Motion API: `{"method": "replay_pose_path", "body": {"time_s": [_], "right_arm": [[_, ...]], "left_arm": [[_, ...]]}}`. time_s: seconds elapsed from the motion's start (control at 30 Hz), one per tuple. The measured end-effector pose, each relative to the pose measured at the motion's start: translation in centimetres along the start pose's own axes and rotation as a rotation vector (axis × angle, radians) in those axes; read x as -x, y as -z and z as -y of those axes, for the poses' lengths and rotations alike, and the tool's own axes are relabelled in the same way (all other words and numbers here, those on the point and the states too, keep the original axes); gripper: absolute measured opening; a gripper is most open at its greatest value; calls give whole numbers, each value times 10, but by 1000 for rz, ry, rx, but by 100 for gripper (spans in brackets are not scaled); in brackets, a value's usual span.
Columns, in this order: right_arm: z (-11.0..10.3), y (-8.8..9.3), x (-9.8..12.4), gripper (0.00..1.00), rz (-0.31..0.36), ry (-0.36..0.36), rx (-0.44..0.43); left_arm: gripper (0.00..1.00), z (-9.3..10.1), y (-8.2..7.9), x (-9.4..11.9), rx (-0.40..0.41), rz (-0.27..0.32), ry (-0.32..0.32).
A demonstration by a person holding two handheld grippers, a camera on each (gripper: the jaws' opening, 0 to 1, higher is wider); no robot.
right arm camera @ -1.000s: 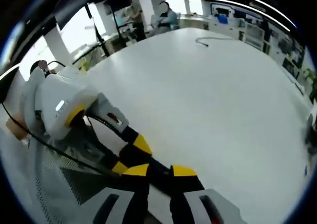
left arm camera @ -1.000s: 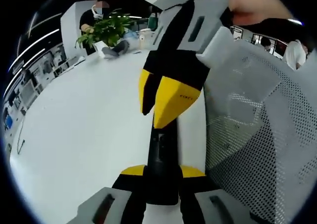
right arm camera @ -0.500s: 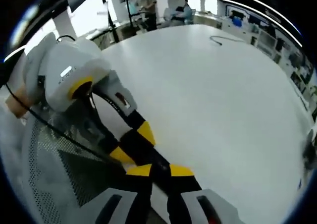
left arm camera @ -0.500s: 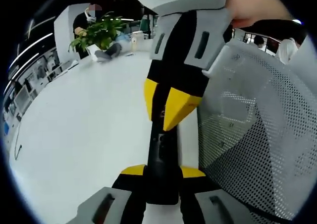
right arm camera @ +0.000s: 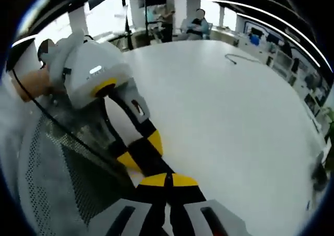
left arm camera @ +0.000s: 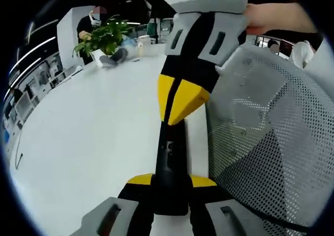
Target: Press the specified remote control buttons in sequence, fully releasing each button before pressing the next.
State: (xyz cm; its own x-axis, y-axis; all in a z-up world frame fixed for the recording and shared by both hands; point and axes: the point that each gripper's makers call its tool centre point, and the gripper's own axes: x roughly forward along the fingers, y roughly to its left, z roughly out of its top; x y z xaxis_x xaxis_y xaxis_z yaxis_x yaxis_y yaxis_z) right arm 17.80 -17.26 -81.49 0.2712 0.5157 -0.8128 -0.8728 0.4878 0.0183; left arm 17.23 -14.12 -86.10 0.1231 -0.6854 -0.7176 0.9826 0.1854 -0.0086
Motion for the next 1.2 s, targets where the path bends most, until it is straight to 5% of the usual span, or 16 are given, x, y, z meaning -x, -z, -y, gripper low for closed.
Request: {"method": "replay_pose_path", "body": {"time_s": [0.2, 0.4, 0.73, 1.03, 1.1, 1.2], "right_arm": [[10, 8, -1, 0, 0, 16, 18], [28, 42, -3, 0, -170, 43, 120], [28, 50, -9, 0, -212, -23, 153], [28, 53, -11, 0, -341, -91, 391], [26, 51, -13, 0, -359, -89, 393], [26, 52, -12, 0, -421, -55, 284]], "left_arm": [[23, 0, 0, 1, -3, 11, 12], [23, -1, 1, 2, 5, 29, 28], [23, -1, 1, 2, -12, 27, 18], [24, -1, 0, 1, -29, 11, 36], [24, -1, -1, 0, -34, 4, 47], [24, 1, -1, 0, -39, -10, 43]]}}
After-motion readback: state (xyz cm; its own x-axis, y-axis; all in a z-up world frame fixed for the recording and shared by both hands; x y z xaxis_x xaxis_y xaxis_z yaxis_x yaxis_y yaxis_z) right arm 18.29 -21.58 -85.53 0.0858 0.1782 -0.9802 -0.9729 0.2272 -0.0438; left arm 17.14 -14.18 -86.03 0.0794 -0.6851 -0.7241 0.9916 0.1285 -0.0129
